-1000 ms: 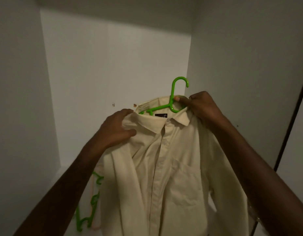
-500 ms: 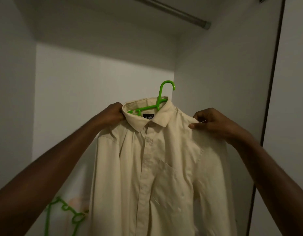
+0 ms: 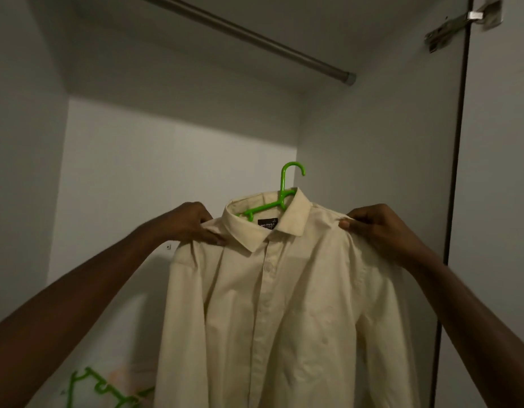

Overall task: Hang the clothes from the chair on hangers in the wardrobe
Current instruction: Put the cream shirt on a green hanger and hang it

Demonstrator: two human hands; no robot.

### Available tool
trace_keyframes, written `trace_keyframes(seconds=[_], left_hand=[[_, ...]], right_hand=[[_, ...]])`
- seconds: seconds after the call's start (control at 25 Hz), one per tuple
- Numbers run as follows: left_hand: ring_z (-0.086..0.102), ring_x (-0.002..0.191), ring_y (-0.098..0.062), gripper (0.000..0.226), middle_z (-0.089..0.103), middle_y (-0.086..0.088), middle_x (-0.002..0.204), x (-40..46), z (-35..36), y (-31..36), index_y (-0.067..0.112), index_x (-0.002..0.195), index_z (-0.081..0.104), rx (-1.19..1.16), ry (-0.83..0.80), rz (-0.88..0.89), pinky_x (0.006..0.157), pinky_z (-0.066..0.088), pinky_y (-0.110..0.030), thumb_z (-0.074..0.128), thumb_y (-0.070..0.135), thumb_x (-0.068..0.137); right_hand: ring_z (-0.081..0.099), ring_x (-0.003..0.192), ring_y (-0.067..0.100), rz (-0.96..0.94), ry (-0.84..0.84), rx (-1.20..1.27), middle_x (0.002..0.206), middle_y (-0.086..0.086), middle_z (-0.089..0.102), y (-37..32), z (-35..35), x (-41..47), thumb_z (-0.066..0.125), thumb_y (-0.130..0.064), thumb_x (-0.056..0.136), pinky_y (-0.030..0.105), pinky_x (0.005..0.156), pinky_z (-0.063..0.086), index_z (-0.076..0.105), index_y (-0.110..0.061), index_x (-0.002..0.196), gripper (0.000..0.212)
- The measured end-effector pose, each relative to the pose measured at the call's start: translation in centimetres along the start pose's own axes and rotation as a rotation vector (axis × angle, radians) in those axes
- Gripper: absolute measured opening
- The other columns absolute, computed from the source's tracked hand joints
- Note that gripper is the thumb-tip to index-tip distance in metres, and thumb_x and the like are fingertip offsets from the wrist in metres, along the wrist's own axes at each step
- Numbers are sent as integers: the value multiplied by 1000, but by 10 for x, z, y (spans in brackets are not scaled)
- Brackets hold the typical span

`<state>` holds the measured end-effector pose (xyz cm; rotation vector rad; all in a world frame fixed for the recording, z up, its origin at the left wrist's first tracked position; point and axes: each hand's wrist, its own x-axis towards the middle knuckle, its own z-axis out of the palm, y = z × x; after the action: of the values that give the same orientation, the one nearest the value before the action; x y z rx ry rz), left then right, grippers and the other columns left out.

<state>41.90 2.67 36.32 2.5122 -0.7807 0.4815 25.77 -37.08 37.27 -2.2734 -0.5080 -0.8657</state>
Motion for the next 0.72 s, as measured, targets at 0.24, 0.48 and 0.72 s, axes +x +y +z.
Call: trace_keyframes(seconds=[0.24,0.48,0.72], left_hand=[[60,56,-11,43,70,2,66,-18,-39,-32,12,82,77,22,-179,31,53,45,-27,97,41,59],[72,67,-9,9,75,7,72,-31,-63,30,23,87,80,-160,366,214,54,51,-14,85,22,80],[66,87,-23,42,73,1,91,-7,-16,81,25,106,71,507,340,213,68,46,-33,78,55,78]], right_hand=[[75,73,23,-32,27,38,81,8,78,4,14,-6,67,-20,99,37,66,57,82,-14,88,19],[75,74,17,-55,-20,-7,82,-1,78,-1,25,-4,69,-21,98,27,67,56,82,-16,90,16],[76,77,32,4,20,146,84,10,78,-8,39,-3,73,-23,95,47,72,61,82,-12,90,16]])
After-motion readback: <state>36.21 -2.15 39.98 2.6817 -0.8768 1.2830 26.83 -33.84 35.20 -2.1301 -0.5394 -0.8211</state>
